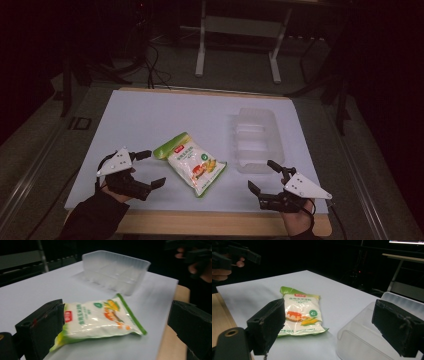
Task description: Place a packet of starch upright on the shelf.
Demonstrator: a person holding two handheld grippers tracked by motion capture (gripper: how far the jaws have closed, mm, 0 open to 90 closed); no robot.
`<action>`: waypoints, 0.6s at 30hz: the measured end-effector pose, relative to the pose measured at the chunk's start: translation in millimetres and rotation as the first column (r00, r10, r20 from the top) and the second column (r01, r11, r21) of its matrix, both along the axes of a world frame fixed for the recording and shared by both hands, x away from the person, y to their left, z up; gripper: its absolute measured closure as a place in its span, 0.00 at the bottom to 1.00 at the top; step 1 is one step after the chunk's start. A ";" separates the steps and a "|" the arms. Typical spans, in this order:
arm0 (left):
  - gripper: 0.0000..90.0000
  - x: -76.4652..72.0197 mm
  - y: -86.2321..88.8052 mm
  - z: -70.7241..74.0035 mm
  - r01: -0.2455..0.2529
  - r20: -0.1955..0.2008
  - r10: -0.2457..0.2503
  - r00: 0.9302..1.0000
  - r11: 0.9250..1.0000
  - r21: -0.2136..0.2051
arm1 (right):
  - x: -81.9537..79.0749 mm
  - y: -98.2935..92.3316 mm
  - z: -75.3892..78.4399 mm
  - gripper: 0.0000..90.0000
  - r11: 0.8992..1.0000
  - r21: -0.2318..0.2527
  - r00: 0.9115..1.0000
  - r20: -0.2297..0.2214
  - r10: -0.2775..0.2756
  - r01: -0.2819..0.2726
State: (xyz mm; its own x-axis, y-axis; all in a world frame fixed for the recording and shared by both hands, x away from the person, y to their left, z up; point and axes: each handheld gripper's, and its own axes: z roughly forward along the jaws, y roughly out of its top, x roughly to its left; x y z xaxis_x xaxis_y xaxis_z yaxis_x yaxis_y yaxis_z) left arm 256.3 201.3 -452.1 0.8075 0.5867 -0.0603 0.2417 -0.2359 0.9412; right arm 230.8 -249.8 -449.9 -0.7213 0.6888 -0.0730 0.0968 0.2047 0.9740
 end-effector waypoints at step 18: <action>0.02 46.0 -1.9 -8.1 -0.052 -0.078 0.055 0.995 0.998 0.036 | 1.0 0.5 -1.2 0.13 1.000 -0.006 1.000 -0.009 0.005 -0.005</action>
State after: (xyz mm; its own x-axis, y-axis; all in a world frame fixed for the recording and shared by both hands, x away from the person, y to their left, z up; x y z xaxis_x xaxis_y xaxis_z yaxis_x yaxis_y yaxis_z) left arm 302.3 199.4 -460.2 0.7686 0.6315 -0.1024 0.3282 -0.2519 0.9104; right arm 231.8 -249.3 -451.1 -0.7255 0.6845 -0.0713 0.1041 0.2115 0.9718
